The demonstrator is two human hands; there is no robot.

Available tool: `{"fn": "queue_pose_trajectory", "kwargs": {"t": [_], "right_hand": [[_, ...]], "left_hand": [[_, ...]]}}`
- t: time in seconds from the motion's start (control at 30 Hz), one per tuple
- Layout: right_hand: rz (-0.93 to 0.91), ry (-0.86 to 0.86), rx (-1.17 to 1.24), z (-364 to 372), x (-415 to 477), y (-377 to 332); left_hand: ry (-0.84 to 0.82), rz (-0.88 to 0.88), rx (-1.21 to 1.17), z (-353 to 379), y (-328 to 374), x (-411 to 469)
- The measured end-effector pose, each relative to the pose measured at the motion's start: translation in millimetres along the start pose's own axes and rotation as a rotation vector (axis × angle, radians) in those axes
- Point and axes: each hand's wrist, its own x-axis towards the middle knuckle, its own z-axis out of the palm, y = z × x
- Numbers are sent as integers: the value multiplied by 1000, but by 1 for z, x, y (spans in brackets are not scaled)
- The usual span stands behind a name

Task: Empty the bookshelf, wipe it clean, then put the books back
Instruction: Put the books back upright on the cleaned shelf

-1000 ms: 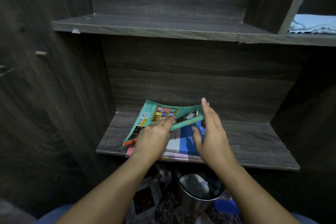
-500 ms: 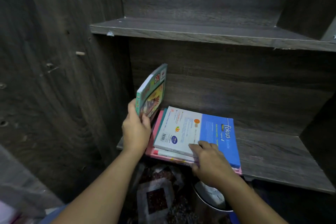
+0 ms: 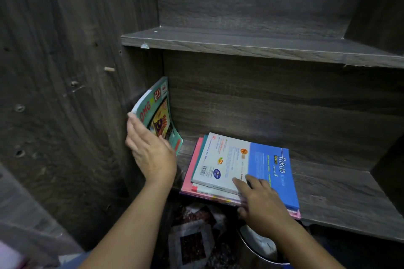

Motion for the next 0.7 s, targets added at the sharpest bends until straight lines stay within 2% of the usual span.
{"fn": "queue_pose_trajectory", "kwargs": {"t": [0.1, 0.2, 0.37, 0.47, 0.57, 0.7], "right_hand": [[-9, -13, 2, -2, -2, 0], [-16, -18, -1, -3, -3, 2], [-7, -34, 6, -9, -6, 6], [45, -28, 11, -15, -11, 17], [116, -30, -2, -18, -14, 34], [270, -64, 56, -16, -16, 56]], "left_hand": [[65, 12, 266, -3, 7, 4], [24, -23, 390, -8, 7, 12], [-47, -24, 319, -16, 18, 9], [-83, 89, 281, -13, 25, -1], [-242, 306, 215, 0, 29, -24], [-666, 588, 152, 15, 32, -59]]}}
